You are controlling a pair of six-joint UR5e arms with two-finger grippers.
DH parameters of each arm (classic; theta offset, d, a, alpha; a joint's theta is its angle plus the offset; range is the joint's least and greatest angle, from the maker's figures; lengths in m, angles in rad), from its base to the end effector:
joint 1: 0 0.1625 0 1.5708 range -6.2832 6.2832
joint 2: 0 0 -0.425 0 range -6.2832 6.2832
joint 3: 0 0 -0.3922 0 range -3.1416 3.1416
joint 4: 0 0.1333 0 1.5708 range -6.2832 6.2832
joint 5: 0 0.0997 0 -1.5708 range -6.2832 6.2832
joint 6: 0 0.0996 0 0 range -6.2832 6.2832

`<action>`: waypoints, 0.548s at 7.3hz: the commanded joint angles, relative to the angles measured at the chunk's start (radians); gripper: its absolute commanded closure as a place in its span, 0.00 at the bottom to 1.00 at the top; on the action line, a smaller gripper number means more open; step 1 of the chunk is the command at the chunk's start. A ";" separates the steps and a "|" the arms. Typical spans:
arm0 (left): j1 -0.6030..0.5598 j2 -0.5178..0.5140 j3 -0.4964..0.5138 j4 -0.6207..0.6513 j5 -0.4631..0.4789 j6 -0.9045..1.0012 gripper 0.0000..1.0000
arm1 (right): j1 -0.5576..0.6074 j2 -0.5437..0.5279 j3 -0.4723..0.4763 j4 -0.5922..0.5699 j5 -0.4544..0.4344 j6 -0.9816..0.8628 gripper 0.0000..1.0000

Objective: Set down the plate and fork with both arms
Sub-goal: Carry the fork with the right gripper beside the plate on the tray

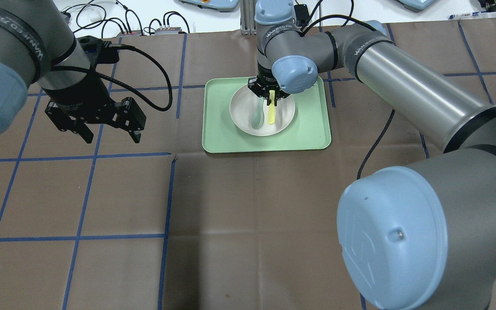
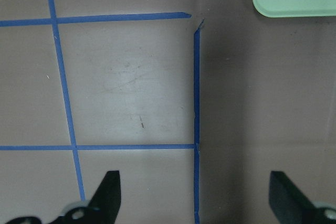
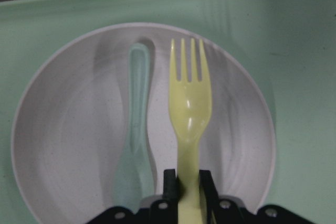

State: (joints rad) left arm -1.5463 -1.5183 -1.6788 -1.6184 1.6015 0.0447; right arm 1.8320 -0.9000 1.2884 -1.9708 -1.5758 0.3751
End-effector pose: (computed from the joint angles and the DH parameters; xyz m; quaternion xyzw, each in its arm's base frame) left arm -0.1190 -0.4613 0.4559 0.0109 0.9985 0.0520 0.0135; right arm 0.3163 -0.6690 0.2484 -0.0569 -0.9984 0.0063 0.0006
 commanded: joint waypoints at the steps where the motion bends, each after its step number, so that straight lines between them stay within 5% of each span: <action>1: 0.000 0.000 0.001 0.000 0.000 0.001 0.00 | -0.031 -0.057 0.020 0.023 -0.015 -0.046 0.97; 4: 0.000 0.000 0.001 0.000 0.000 0.000 0.00 | -0.134 -0.074 0.115 -0.005 -0.015 -0.154 0.97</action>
State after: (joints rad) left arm -1.5463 -1.5186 -1.6782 -1.6183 1.6015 0.0446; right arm 1.7366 -0.9714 1.3584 -1.9592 -1.5926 0.2622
